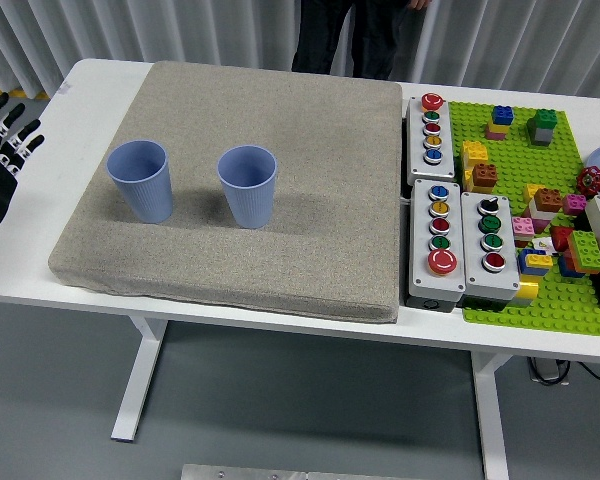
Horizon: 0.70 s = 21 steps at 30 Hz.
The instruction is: Pick cup pour cup place
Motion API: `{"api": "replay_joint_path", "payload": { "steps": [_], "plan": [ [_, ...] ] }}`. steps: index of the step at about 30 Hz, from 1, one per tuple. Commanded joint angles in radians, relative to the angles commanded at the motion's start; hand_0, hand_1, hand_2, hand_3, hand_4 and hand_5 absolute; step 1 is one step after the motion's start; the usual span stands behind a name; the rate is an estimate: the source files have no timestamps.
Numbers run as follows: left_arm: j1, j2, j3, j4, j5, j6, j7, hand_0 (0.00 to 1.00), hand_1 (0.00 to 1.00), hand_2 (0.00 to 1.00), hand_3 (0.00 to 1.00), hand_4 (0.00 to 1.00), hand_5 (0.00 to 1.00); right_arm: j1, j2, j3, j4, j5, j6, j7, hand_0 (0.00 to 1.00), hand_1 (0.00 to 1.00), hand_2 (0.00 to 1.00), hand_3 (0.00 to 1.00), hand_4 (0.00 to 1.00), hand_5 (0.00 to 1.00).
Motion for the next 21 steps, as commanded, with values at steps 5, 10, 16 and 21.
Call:
{"api": "replay_joint_path", "payload": {
  "steps": [5, 10, 16, 21],
  "plan": [
    [0.006, -0.017, 0.006, 0.013, 0.06, -0.022, -0.004, 0.952, 0.973, 0.998, 0.998, 0.933, 0.212, 0.003, 0.001, 0.0, 0.0, 0.002, 0.0, 0.0, 0.723, 0.689, 0.735, 0.702, 0.32, 0.305],
    [-0.006, -0.02, 0.015, 0.052, 0.112, -0.034, -0.005, 0.963, 0.982, 0.998, 0.998, 0.903, 0.135, 0.006, 0.001, -0.004, 0.0, 0.008, 0.0, 0.0, 0.723, 0.69, 0.736, 0.702, 0.319, 0.31],
    [-0.014, -0.026, 0.027, 0.088, 0.151, -0.042, -0.004, 0.963, 0.982, 0.998, 0.998, 0.903, 0.135, 0.007, 0.002, -0.005, 0.0, 0.01, -0.001, 0.0, 0.723, 0.69, 0.736, 0.702, 0.319, 0.31],
    [-0.017, -0.03, 0.04, 0.09, 0.186, -0.045, 0.004, 0.965, 0.987, 0.998, 0.998, 0.908, 0.126, 0.008, 0.003, -0.003, 0.0, 0.008, -0.002, -0.001, 0.723, 0.69, 0.736, 0.703, 0.318, 0.312]
  ]
}}
